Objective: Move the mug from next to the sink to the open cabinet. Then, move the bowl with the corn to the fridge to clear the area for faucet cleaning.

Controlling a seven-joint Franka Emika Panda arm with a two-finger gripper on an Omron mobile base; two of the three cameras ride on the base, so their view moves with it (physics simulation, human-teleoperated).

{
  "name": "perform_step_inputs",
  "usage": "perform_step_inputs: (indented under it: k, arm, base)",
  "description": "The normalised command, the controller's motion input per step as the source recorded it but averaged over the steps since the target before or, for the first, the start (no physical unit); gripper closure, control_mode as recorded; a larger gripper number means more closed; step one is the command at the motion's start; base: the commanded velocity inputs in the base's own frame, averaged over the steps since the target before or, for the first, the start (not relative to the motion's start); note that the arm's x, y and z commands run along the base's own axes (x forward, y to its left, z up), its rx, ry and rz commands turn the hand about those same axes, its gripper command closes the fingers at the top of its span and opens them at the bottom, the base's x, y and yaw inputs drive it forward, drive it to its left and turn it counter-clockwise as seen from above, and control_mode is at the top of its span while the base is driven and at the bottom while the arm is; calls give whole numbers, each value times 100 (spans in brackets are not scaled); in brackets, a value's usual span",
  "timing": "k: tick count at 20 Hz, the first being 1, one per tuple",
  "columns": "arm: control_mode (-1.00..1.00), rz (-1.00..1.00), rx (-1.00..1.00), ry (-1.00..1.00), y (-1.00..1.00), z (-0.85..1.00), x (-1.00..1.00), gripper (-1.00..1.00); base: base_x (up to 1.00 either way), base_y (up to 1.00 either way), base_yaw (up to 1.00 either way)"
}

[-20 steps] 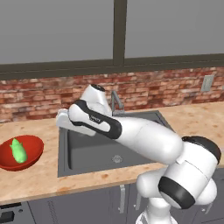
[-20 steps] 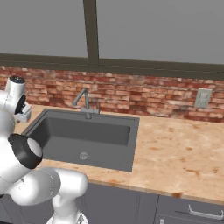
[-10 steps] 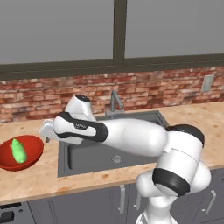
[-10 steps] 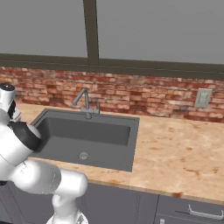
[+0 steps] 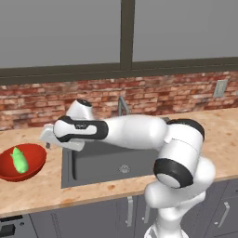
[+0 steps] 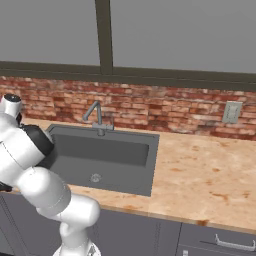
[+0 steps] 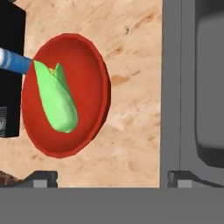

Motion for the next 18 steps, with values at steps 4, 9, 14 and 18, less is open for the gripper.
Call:
perform_step_inputs:
  k: [4,9,14,18]
  arm:
    - [-100,-3,0,0,33,-36,15,-100]
    - [-100,-15,0,0,33,-41,6,-100]
    - [-100,-15,0,0,33,-32,23,-100]
    - [-100,-14,0,0,25,-27,31,-100]
  base:
    - [0,0,0]
    - [0,0,0]
    - [0,0,0]
    - [0,0,0]
